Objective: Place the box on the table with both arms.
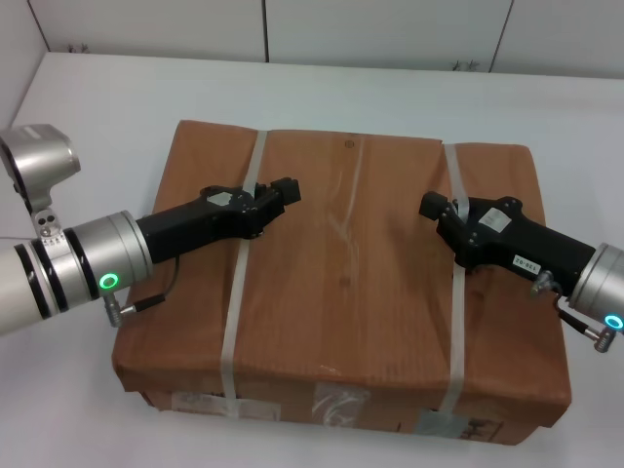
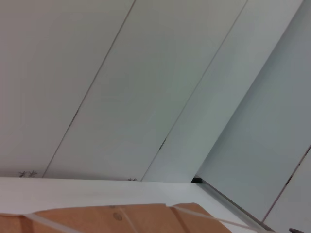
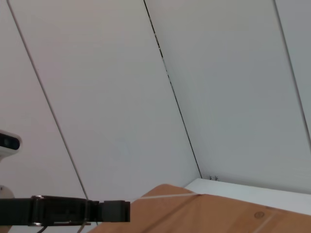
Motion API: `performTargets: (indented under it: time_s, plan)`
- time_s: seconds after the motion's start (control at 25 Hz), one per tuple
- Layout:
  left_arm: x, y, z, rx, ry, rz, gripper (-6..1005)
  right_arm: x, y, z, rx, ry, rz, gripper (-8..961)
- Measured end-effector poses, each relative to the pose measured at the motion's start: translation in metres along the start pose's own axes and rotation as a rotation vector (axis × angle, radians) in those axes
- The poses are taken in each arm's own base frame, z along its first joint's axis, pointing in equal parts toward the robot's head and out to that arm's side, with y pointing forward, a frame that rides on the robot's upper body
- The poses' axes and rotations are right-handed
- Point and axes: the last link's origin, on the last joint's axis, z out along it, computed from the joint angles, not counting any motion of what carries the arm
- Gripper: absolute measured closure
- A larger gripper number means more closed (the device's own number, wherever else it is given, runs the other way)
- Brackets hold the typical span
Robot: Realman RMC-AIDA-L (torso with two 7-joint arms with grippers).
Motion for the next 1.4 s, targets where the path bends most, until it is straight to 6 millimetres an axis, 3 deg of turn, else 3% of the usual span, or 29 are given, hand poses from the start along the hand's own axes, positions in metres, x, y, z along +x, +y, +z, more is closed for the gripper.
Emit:
performTargets:
  time_s: [0.84,1.4]
  plan:
    - [0.0,0.0,0.0,0.002,0.0,0.002,909,-0.004,0.0,0.003,-0.005,-0.005,-0.008,947]
    - [-0.018,-0.021,0.008,0.176,-0.112,0.048,910,0.003,-0.014,0.035,0.096,0.17,0.011,931]
